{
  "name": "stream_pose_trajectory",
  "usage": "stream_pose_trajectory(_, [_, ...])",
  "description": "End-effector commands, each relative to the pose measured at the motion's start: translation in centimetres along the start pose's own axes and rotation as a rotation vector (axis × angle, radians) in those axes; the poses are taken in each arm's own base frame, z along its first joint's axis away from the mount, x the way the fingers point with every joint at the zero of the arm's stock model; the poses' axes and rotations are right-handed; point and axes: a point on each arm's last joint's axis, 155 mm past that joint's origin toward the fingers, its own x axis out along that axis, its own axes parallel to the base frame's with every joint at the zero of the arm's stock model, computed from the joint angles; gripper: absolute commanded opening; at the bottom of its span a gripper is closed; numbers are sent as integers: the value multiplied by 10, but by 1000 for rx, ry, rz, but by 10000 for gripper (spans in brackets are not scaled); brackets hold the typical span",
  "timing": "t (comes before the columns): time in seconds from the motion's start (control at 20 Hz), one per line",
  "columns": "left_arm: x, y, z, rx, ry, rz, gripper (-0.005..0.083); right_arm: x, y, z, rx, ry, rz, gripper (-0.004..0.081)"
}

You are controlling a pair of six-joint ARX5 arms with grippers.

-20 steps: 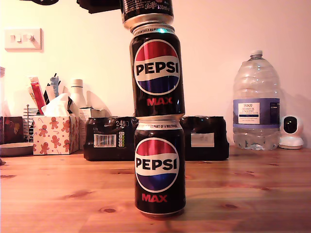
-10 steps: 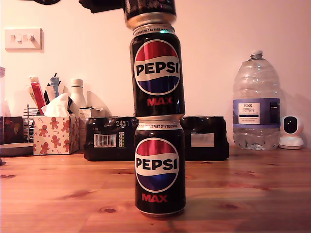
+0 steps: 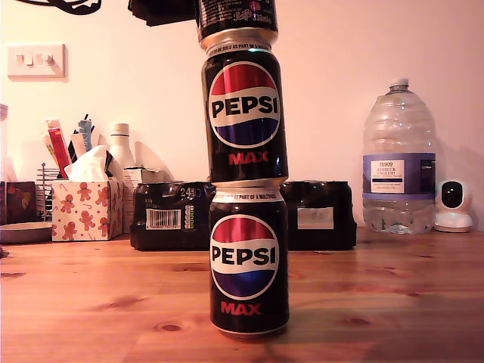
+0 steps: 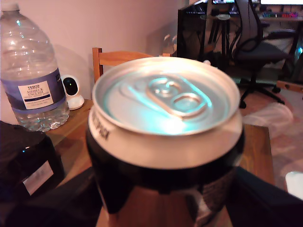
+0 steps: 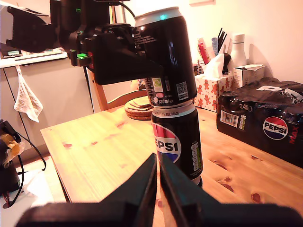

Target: Stack up the Pepsi cans on top of each other

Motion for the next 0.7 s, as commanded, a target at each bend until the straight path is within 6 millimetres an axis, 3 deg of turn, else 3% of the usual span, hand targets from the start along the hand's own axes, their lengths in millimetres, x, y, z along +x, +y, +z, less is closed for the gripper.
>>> stream_pose_trajectory(0.0, [3,-1,9,35,-17,-8,306,2,0,-5,3,9,2,-12])
stream_pose_trajectory(0.65, [6,-8,6,28,-3,-27,306,2,0,-5,4,11,2,-12])
